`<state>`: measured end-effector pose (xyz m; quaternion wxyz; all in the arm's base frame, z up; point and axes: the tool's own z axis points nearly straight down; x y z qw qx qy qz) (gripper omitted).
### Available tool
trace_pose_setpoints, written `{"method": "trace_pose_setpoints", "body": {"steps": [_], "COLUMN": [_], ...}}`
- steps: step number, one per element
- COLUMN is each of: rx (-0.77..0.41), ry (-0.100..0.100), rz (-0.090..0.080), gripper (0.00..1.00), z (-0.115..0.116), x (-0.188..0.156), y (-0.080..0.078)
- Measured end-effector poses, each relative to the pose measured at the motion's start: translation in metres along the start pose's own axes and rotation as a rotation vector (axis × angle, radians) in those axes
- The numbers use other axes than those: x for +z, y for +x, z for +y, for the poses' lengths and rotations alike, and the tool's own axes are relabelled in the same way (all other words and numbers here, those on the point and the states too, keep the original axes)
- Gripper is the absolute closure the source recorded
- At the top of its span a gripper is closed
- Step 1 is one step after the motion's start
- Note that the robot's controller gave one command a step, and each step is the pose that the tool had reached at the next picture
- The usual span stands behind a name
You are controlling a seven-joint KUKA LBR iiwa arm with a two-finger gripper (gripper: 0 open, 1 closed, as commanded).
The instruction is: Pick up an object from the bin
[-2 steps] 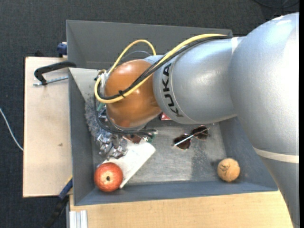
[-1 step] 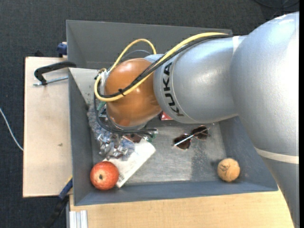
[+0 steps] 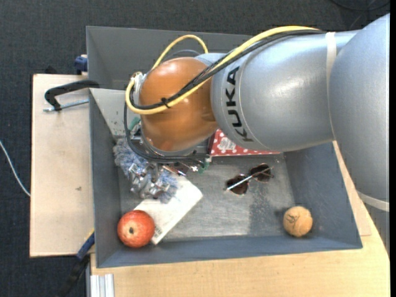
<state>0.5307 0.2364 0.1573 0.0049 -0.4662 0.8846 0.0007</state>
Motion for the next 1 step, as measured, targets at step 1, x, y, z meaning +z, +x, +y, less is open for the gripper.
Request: {"method": "trace_pose_setpoints", "body": {"steps": [1], "rx": [0.002], "ry": [-0.001], "rz": [0.002], "gripper": [1.0], "z": [0.0006], "x": [-0.027], "y": [-0.0001]}}
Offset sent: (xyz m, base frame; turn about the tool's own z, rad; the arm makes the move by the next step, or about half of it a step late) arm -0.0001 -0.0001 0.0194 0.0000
